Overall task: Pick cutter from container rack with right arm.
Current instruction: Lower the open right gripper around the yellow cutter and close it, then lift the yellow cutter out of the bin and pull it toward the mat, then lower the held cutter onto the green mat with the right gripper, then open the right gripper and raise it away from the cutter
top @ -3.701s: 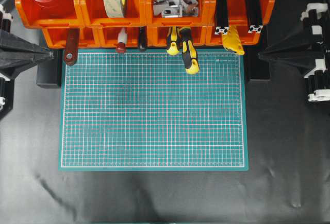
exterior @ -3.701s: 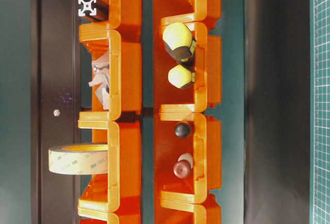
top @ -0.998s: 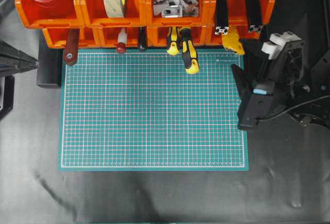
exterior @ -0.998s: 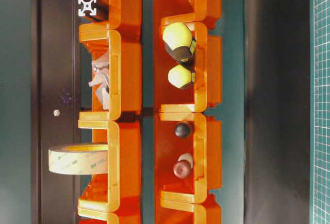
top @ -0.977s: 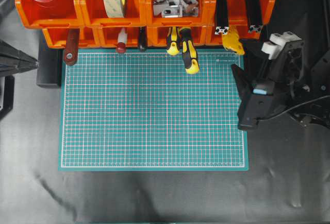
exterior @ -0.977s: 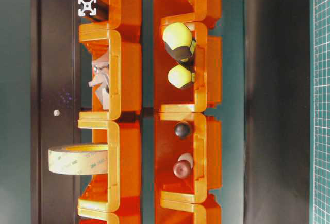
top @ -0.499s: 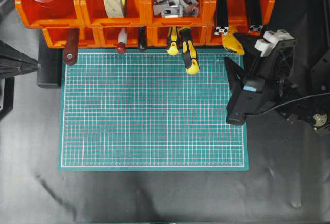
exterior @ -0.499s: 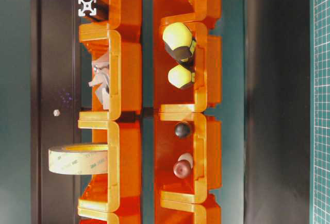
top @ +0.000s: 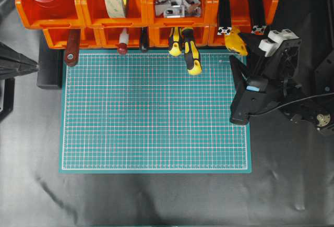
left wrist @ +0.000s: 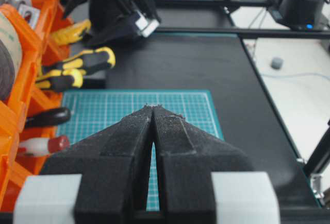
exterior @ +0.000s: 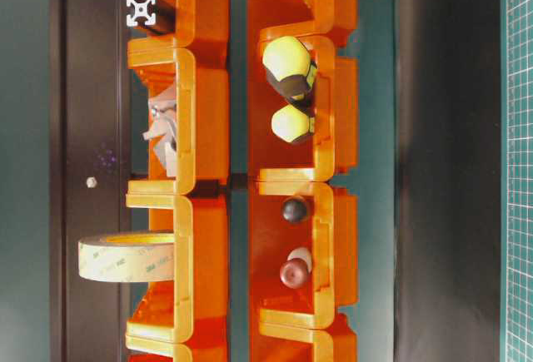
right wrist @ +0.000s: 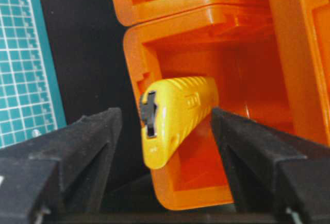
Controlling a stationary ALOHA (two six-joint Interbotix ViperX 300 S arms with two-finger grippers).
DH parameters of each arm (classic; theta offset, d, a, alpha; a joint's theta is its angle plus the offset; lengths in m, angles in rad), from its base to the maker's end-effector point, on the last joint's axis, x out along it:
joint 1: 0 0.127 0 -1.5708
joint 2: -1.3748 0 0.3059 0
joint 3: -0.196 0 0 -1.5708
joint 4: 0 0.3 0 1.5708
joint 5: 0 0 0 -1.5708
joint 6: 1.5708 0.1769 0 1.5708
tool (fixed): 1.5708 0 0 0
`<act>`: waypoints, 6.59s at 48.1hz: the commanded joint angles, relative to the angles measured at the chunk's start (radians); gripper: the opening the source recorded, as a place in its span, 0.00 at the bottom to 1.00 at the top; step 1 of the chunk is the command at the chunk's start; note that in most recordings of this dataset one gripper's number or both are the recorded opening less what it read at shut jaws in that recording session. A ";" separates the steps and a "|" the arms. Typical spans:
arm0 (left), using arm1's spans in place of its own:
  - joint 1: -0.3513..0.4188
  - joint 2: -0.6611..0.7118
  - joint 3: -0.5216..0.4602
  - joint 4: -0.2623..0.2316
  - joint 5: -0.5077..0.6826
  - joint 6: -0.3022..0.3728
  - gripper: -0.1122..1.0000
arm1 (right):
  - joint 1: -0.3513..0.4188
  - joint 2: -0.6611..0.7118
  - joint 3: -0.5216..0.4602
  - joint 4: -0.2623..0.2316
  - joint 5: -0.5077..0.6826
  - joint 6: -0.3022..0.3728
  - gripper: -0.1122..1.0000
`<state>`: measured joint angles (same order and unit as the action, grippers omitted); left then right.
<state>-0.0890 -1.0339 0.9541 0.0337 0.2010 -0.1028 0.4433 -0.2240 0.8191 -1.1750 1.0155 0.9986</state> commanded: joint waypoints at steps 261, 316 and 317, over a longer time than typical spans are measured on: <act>0.074 -0.066 -0.014 0.003 -0.002 -0.087 0.10 | -0.078 0.337 -0.196 0.150 -0.830 -0.321 0.75; 0.077 -0.104 -0.023 0.003 0.072 -0.077 0.10 | -0.064 -0.137 -0.043 0.497 -0.962 -0.324 0.75; 0.077 -0.106 -0.023 0.003 0.074 -0.077 0.10 | -0.064 -0.141 -0.043 0.497 -0.960 -0.324 0.75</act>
<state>-0.0138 -1.1428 0.9541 0.0337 0.2730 -0.1810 0.3774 -0.3329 0.7839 -0.6796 0.0660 0.6765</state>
